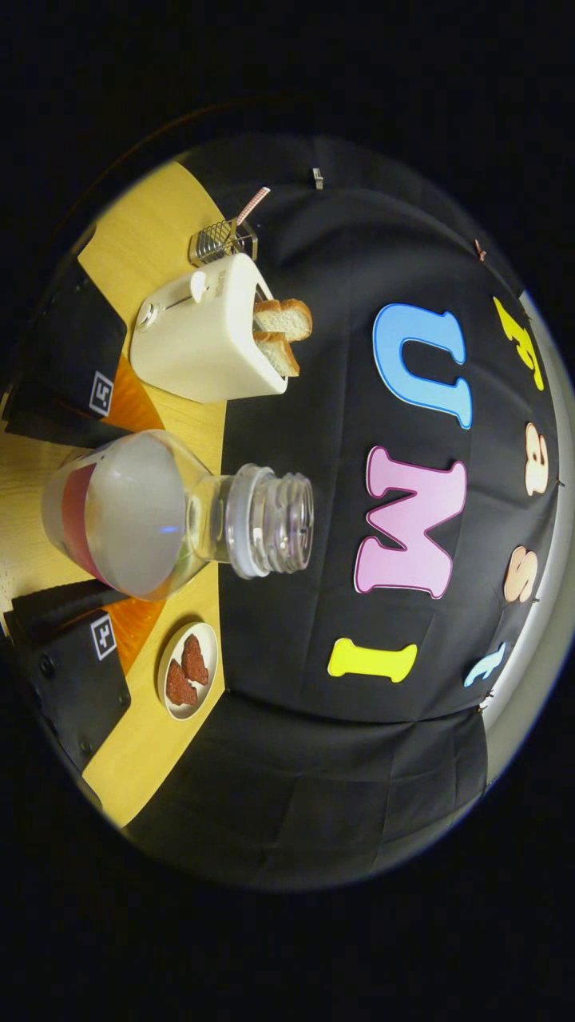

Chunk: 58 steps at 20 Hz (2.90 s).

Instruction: Take the bottle from table, then pour the juice into the cup, finally place the bottle on the coaster

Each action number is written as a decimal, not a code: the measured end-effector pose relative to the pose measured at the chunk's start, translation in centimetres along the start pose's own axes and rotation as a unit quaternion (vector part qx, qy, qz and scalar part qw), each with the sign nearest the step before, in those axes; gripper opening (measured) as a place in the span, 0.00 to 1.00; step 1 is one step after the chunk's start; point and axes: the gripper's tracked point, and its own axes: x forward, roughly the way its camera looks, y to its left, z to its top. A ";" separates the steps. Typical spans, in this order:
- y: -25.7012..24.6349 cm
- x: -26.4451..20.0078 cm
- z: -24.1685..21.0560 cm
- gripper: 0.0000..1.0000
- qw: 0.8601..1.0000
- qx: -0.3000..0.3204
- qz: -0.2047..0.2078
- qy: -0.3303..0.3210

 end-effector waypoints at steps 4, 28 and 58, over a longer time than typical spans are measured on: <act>0.6 2.7 -1.6 0.75 1.000 0.013 -0.021 0.015; 0.1 3.5 -3.6 1.00 0.997 0.048 -0.034 0.054; 0.6 -32.8 14.1 0.97 0.993 0.020 0.067 -0.096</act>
